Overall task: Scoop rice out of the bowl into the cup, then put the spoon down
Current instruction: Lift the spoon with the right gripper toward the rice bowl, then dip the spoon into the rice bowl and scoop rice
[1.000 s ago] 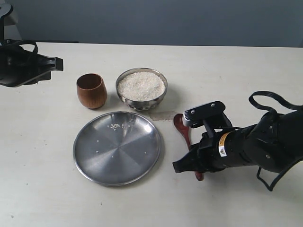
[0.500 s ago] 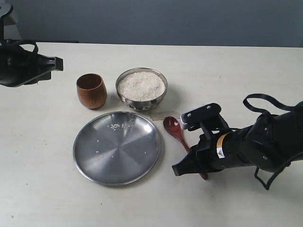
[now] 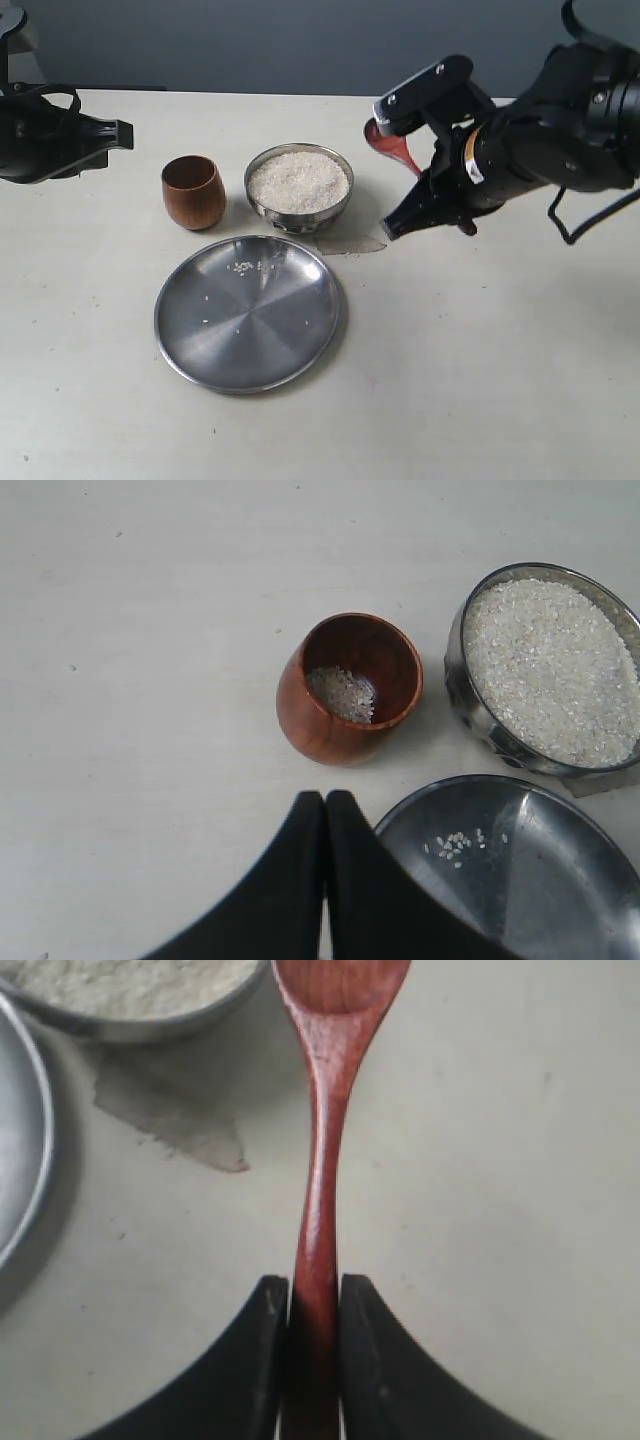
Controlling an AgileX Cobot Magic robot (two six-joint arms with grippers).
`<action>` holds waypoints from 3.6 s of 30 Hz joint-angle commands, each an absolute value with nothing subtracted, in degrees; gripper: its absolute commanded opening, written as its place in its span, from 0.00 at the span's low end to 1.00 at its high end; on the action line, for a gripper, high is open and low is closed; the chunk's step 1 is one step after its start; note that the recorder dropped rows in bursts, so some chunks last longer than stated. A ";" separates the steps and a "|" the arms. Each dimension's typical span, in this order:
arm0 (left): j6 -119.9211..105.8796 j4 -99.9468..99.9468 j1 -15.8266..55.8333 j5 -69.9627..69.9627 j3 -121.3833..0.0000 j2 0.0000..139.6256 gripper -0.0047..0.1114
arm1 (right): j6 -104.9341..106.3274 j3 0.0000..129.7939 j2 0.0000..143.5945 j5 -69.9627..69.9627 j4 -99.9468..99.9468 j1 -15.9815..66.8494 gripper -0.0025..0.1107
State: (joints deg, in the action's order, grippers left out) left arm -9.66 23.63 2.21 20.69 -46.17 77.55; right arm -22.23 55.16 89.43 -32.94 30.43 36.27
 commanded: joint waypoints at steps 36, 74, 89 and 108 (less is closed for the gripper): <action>-9.62 23.47 2.36 19.23 -46.37 77.62 0.04 | -2.13 87.14 119.92 -64.49 57.54 48.10 0.02; -9.62 23.47 2.36 19.26 -46.37 77.62 0.04 | -23.56 87.14 118.11 -57.65 36.02 47.96 0.02; -9.62 23.47 2.36 19.26 -46.37 77.62 0.04 | -24.14 87.14 114.33 -51.57 26.20 44.61 0.02; -9.62 23.47 2.36 19.26 -46.37 77.62 0.04 | -14.18 87.26 113.38 -39.47 17.70 45.10 0.02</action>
